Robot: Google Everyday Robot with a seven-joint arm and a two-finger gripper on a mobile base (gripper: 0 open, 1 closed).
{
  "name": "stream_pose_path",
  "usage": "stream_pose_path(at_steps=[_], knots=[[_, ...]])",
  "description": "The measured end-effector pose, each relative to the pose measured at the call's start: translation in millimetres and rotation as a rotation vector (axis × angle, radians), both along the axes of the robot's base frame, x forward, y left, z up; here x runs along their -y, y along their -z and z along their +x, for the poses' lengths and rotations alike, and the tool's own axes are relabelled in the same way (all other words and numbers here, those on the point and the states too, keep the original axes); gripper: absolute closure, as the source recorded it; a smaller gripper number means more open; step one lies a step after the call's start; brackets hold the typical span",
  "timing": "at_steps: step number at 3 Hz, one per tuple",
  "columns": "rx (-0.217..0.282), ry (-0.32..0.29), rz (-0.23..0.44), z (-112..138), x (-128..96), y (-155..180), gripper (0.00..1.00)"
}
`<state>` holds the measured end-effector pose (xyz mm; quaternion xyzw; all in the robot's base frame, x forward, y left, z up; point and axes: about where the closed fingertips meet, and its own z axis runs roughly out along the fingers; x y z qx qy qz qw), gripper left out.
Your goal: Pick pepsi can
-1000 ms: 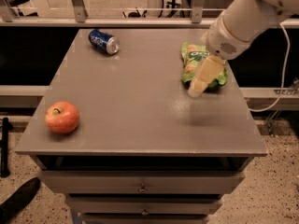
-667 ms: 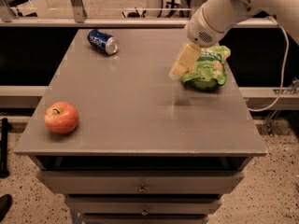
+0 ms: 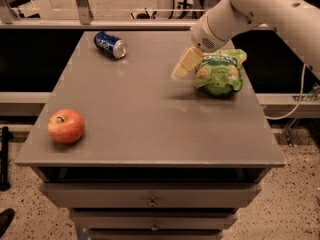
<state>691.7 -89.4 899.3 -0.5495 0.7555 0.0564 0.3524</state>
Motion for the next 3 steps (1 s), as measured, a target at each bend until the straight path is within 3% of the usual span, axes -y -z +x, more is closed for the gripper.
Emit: stream_pose_path(at_steps=[2,3], knots=[[0.092,0.114,0.097,107.3,-24.9,23.9,0.0],[0.091,0.178,0.188,154.2,-39.3,30.9,0.0]])
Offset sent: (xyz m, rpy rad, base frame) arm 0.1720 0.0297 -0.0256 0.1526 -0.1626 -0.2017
